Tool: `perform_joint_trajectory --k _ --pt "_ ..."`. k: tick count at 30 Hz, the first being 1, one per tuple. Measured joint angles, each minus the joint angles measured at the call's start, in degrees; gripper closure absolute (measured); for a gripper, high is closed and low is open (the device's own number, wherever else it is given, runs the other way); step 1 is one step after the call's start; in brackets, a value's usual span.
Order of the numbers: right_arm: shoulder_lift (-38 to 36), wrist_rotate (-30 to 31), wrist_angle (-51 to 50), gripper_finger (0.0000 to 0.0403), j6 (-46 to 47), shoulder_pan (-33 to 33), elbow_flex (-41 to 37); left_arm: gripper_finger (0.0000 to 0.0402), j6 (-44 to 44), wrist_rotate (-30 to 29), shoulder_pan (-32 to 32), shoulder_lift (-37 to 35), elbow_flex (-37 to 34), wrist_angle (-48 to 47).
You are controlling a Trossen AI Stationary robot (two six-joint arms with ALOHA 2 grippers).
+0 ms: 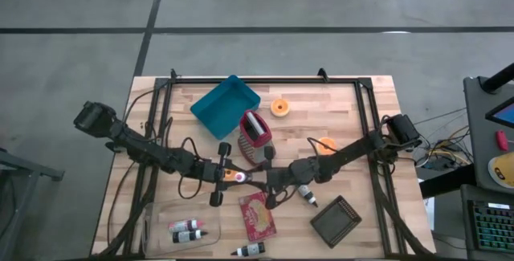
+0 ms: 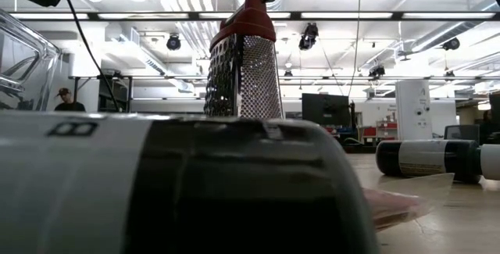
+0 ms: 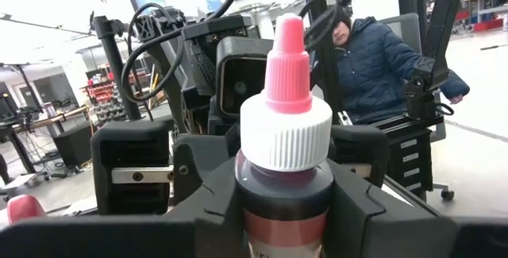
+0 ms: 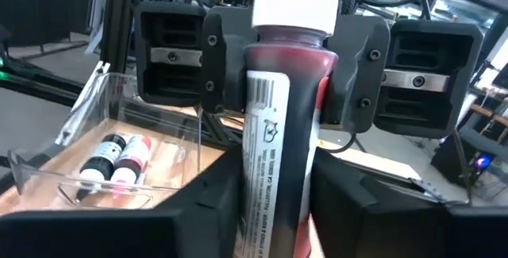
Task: Pick & Place Food Item
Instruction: Put the pink food coloring into the transparent bin
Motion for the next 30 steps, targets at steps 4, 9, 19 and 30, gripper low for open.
perform_joint_trajectory --k 4,9,19,30 --pt "-0.05 -0.02 -0.06 0.0211 1.1 0.07 0.0 0.0286 -0.01 0.17 0.0 0.0 0.0 -0.23" --pt "-0.35 0.03 -2.96 0.0152 1.1 0.51 0.0 0.0287 0.03 0.6 0.0 0.0 0.0 -0.27" --pt "-3.3 3.6 -11.18 0.0123 1.26 3.35 -0.27 0.0289 0.35 1.57 -0.07 -0.33 -0.02 -1.65" --pt "-9.54 12.5 -16.08 0.0138 2.41 9.08 -6.04 0.029 -5.67 0.19 -3.64 -10.41 -0.04 -23.02"
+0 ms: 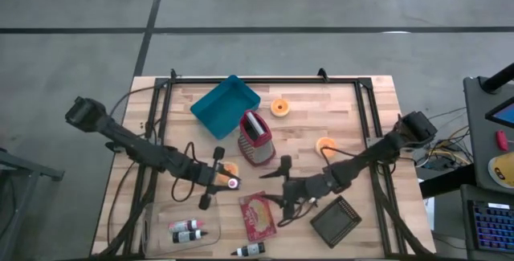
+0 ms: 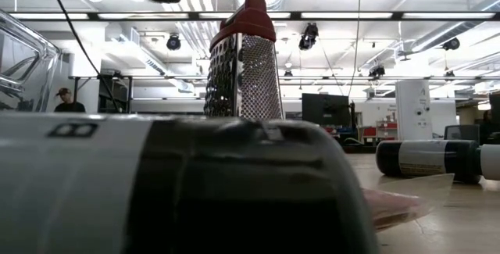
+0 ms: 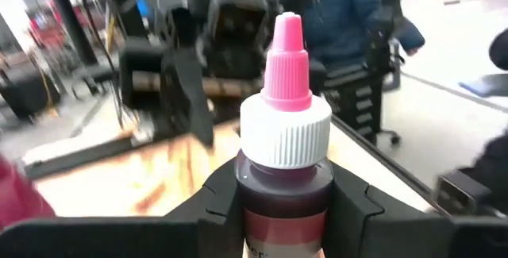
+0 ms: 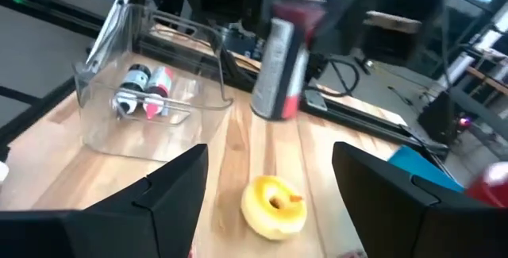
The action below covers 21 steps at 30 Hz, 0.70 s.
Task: Pick & Place Food Item
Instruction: Put the pink food coloring into the transparent bin
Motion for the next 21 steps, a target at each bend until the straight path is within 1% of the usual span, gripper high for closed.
perform_joint_trajectory --k 7,10,16,21 --pt "-5.14 2.39 -0.05 0.0138 4.17 2.6 -5.74 0.029 -7.64 -5.85 -5.42 -7.21 0.0 -15.59" --pt "-6.58 4.98 -0.22 0.0138 4.9 3.81 -7.23 0.029 -11.91 -8.06 -7.79 -9.88 0.02 -20.62" --pt "-8.5 8.4 -4.13 0.0138 5.63 5.94 -7.35 0.029 -22.39 -8.6 -12.33 -13.78 0.02 -31.22" --pt "-10.23 10.81 -6.49 0.0138 6.28 7.17 -7.38 0.029 -32.13 -7.64 -14.99 -14.24 0.02 -38.92"
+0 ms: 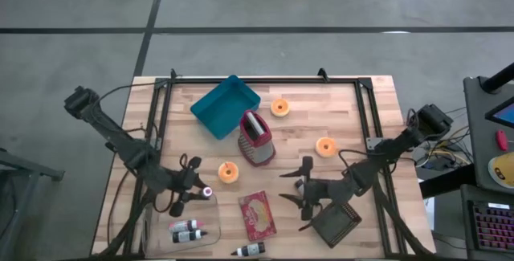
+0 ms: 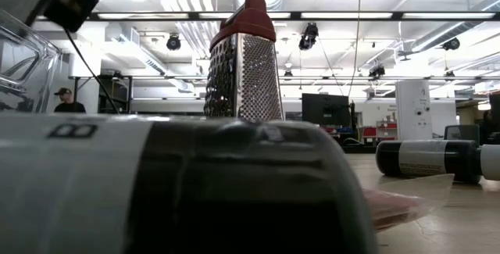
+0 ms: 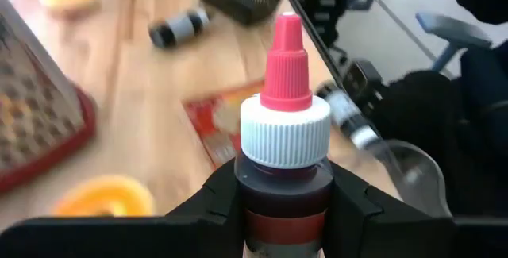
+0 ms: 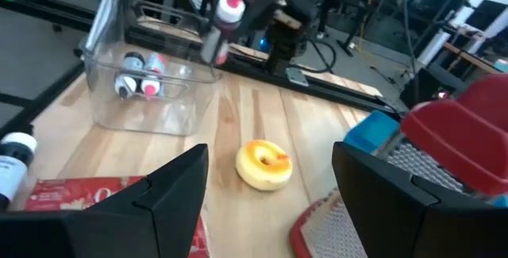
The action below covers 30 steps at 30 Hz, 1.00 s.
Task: Pick & Place Food Item
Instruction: Put the pink food coloring into the transparent bin
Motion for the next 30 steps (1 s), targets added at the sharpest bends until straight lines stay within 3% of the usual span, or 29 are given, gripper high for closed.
perform_joint_trajectory --k 13,23,30 --pt "-3.2 1.42 -5.09 0.0138 2.24 0.43 0.0 0.029 -14.52 12.6 -3.07 1.86 -0.01 -5.09" --pt "-4.5 1.42 -10.9 0.0138 6.47 0.51 0.13 0.029 -20.46 20.13 -3.13 13.28 0.01 -5.22" --pt "-7.0 1.4 -15.47 0.0138 9.63 0.51 0.46 0.0289 -21.41 20.78 -3.08 19.98 4.28 -11.27"
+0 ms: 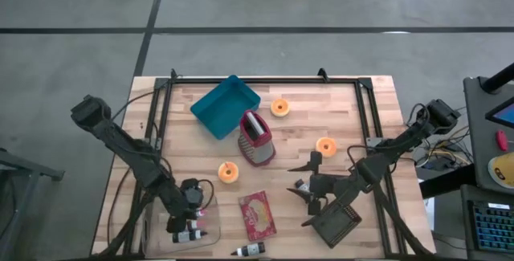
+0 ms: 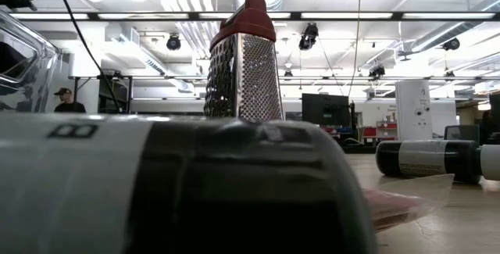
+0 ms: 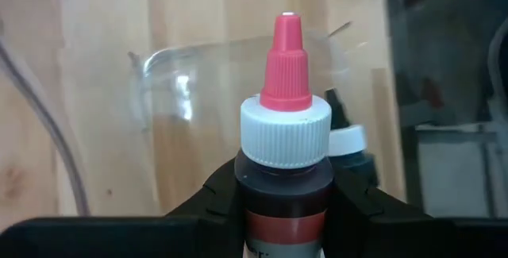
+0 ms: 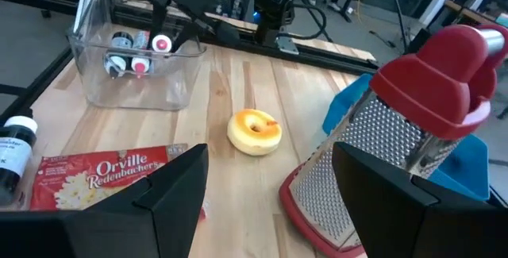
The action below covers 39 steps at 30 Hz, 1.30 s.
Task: Pick & Place Food Item
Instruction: Put the pink food coloring into the transparent bin, then put the top black food coloring into the transparent bin
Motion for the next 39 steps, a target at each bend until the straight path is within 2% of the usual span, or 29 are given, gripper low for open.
perform_joint_trajectory --k 6,9,20,27,34,39 --pt "-1.69 -0.7 -5.73 0.0138 4.22 0.0 0.36 0.0269 1.64 0.68 -0.07 0.29 3.22 -4.52" --pt "-1.78 -0.81 -7.81 0.0138 5.69 0.0 0.75 0.025 1.97 -0.88 -0.04 -0.62 4.2 -4.37" --pt "-1.32 -1.11 -8.15 0.0138 5.64 0.13 0.9 0.0176 2.0 -3.46 0.13 -0.94 4.17 -6.65" --pt "-1.32 -2.22 -11.28 0.0138 8.8 0.13 0.9 0.0149 2.61 -4.12 0.14 -4.29 4.78 -6.83" --pt "-1.32 -4.77 -14.19 0.0138 14.21 0.11 0.9 0.0149 6.51 -11.09 -0.13 -10.22 5.14 -6.95" --pt "-1.32 -6.57 -17.2 0.0138 18.6 -0.51 0.9 0.0149 10.08 -19.74 -0.14 -13.02 5.12 -7.41"
